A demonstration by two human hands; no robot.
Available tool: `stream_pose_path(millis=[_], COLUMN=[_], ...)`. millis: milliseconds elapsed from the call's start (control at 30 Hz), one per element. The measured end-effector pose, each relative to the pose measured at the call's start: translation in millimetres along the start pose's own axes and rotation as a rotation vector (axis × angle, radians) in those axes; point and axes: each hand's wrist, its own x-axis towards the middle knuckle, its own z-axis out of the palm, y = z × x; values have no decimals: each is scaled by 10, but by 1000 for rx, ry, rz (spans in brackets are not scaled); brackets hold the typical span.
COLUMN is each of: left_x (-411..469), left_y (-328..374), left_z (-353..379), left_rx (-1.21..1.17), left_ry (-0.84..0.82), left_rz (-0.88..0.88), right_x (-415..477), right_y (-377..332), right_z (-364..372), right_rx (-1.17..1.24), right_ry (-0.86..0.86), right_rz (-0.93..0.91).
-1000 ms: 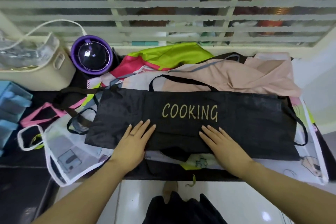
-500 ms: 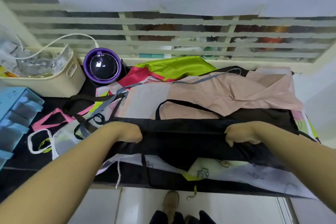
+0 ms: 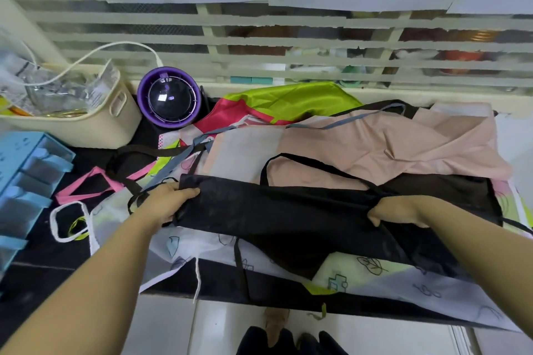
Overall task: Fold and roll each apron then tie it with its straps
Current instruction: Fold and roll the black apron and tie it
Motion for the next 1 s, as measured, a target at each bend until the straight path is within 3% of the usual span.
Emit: stream_pose_path(millis=[100, 233, 333, 533, 633, 700, 767, 833, 900, 1000], left_x=[-50, -99, -38, 71, 13, -74, -202, -288, -348, -263], left_y=[-65, -155, -302, -365, -274, -133, 11, 55, 63, 10], left_z=[132, 331, 383, 378, 423, 569, 896, 1296, 1614, 1755], left_rx=[23, 169, 298, 567, 562, 631, 719, 820, 995, 1141], left_ry=[127, 379, 542, 638, 795, 872, 715, 386, 67, -110], left_rz=[117, 251, 296, 255, 346, 517, 844, 1116, 1077, 946], right_x=[-21, 105, 259, 381, 381, 385, 394, 418, 423, 363], right_y=[-210, -521, -518, -453, -475, -485, -475, -466, -421, -239], right_z=[18, 296, 478, 445, 397, 385, 381, 385, 379, 370], right_rx=[-285, -563, -518, -477, -495, -492, -488, -479, -443, -451], right_ry=[63, 343, 466, 513, 502, 499, 512, 540, 578, 726], right_rz=[-223, -452, -456, -465, -476, -491, -501, -518, -527, -508])
